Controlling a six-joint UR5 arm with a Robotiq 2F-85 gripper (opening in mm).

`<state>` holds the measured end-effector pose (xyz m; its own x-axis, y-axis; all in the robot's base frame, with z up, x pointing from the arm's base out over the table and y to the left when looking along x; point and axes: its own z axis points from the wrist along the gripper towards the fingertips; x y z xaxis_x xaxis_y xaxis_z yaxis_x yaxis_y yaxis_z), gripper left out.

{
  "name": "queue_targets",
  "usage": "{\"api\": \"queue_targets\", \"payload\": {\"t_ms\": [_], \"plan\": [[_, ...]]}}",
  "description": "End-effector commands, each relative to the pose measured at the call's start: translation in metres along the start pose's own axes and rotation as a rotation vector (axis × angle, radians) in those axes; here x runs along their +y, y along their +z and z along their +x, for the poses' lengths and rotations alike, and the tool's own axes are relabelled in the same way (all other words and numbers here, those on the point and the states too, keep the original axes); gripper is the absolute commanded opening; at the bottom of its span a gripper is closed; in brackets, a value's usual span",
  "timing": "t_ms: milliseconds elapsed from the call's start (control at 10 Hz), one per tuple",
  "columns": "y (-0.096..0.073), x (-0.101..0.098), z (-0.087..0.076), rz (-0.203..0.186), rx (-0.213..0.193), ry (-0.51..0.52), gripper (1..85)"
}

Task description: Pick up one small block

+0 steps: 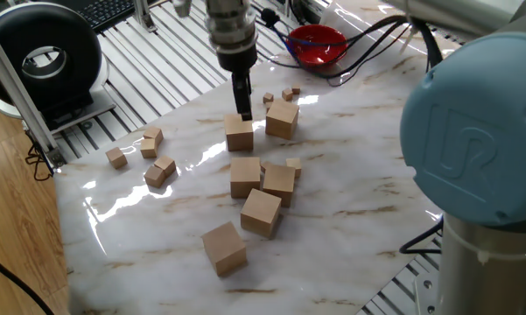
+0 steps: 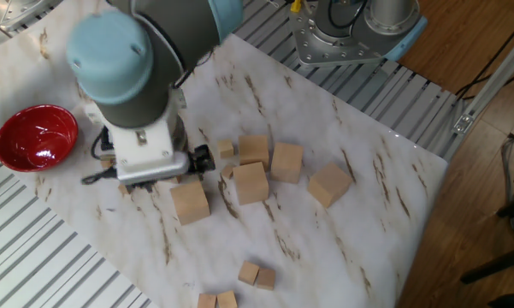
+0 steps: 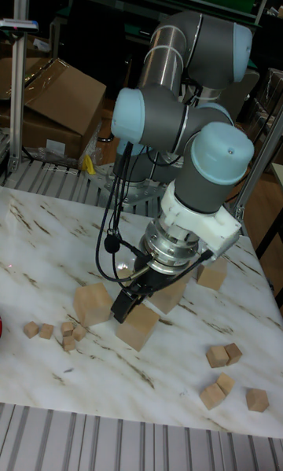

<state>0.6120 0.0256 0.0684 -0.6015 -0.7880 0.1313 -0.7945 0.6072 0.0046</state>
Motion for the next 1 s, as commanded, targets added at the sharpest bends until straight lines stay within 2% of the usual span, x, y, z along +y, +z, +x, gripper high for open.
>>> {"api": "queue_targets", "payload": {"t_ms": [0, 500, 900], "plan": [[0.02, 0.0, -0.011, 0.023, -0.01, 0.007, 85.0], [0.028, -0.002, -0.009, 0.037, 0.009, -0.014, 85.0], [0.04, 0.005, -0.013, 0.052, 0.006, -0.005, 85.0]]}}
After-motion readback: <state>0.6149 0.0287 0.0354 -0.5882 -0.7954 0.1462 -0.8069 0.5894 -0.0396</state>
